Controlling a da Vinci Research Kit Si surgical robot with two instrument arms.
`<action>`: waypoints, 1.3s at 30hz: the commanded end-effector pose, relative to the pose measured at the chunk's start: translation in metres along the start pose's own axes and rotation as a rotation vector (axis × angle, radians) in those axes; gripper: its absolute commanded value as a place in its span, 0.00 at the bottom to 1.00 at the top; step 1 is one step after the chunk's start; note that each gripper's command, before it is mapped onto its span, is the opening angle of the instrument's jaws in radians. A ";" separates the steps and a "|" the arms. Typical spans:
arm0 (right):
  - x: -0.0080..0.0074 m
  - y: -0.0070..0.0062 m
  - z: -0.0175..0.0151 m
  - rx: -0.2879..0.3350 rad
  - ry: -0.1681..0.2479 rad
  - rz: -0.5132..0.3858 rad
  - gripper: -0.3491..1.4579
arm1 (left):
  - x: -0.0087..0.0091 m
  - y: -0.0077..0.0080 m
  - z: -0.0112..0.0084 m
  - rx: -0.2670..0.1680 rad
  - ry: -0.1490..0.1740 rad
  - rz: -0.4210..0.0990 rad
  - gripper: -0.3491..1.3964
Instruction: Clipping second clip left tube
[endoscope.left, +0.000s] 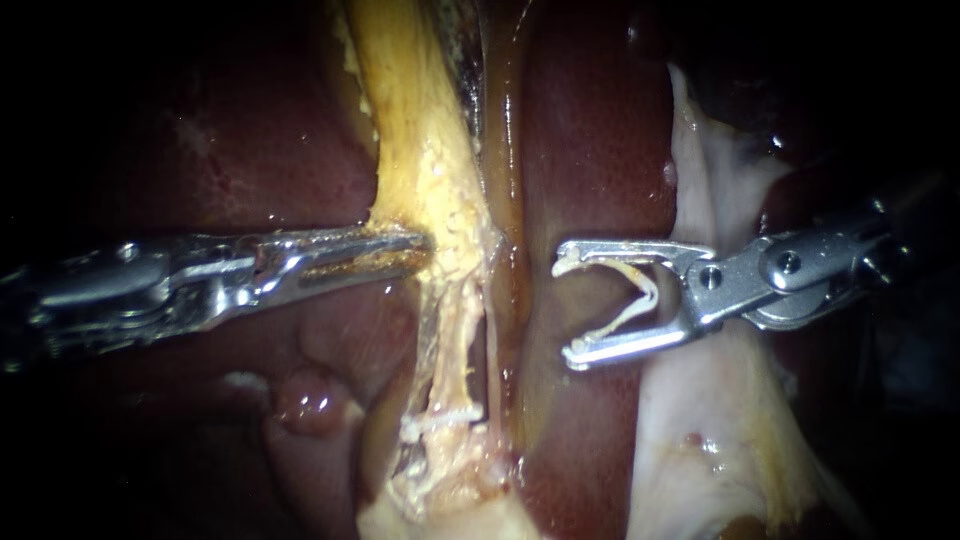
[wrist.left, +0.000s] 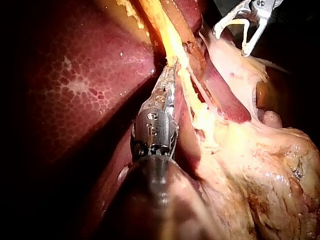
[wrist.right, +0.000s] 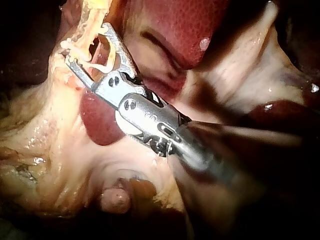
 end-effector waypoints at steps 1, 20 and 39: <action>-0.0001 0.0000 0.0001 0.001 -0.001 -0.001 0.52 | 0.0000 0.0000 -0.0001 0.001 0.000 0.001 0.00; -0.0079 -0.0026 0.0105 0.079 -0.061 0.069 0.52 | -0.0050 -0.0025 -0.0096 -0.022 -0.049 0.001 0.00; -0.0114 -0.0029 0.0155 0.177 -0.064 0.197 0.51 | -0.0057 -0.0039 -0.0111 -0.021 -0.062 0.010 0.00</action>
